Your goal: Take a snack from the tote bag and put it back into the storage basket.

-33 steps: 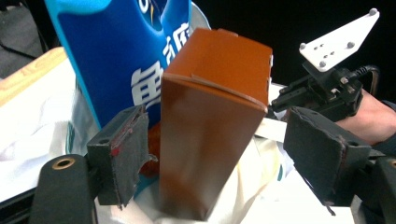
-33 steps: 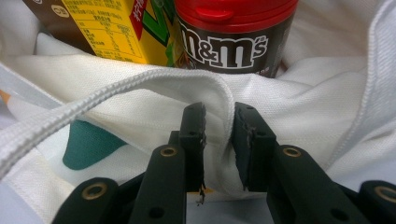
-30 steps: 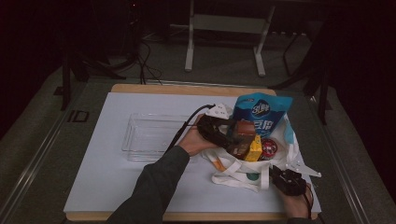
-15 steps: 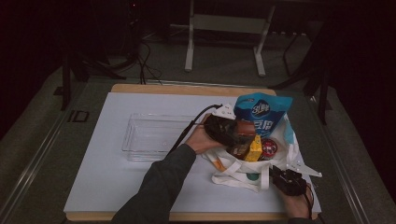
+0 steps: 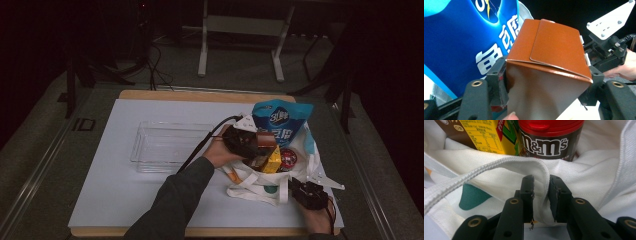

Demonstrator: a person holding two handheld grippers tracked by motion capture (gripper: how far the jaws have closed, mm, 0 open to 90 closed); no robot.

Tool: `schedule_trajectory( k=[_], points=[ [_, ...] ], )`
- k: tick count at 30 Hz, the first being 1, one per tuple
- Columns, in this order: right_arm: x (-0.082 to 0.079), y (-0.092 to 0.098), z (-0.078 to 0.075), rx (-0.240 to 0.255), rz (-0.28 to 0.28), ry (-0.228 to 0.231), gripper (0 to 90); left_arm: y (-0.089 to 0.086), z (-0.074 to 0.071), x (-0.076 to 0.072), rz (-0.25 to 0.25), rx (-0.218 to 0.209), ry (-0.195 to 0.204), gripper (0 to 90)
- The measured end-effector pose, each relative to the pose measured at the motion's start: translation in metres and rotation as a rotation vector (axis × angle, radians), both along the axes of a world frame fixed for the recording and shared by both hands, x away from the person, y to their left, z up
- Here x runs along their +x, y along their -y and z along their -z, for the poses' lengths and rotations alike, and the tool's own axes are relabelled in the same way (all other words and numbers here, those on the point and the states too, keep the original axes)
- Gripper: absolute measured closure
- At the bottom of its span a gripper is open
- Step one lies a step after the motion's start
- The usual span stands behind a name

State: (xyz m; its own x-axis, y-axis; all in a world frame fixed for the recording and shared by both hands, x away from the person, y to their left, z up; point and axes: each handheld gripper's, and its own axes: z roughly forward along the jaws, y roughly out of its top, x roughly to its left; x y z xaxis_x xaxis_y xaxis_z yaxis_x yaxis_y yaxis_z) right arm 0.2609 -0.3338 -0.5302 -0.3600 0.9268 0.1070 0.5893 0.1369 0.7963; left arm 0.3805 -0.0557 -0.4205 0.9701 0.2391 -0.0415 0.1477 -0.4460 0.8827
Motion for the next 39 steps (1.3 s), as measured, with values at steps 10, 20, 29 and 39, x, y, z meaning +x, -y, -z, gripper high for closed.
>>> schedule_trajectory(
  k=[10,20,29,39],
  points=[
    [0.000,0.000,0.000,0.000,-0.002,0.004,74.3,-0.006,-0.001,0.000,-0.016,-0.002,-0.002,40.8],
    [-0.001,0.000,0.001,-0.001,-0.001,0.005,74.3,-0.011,-0.011,0.000,-0.048,-0.022,0.006,41.8],
    [-0.001,0.000,0.001,-0.003,0.000,0.006,74.4,-0.018,-0.025,-0.001,-0.078,-0.064,0.014,42.2],
    [-0.001,0.000,0.001,-0.001,-0.001,0.006,74.4,-0.022,-0.042,-0.004,-0.099,-0.086,0.017,42.4]
  ],
)
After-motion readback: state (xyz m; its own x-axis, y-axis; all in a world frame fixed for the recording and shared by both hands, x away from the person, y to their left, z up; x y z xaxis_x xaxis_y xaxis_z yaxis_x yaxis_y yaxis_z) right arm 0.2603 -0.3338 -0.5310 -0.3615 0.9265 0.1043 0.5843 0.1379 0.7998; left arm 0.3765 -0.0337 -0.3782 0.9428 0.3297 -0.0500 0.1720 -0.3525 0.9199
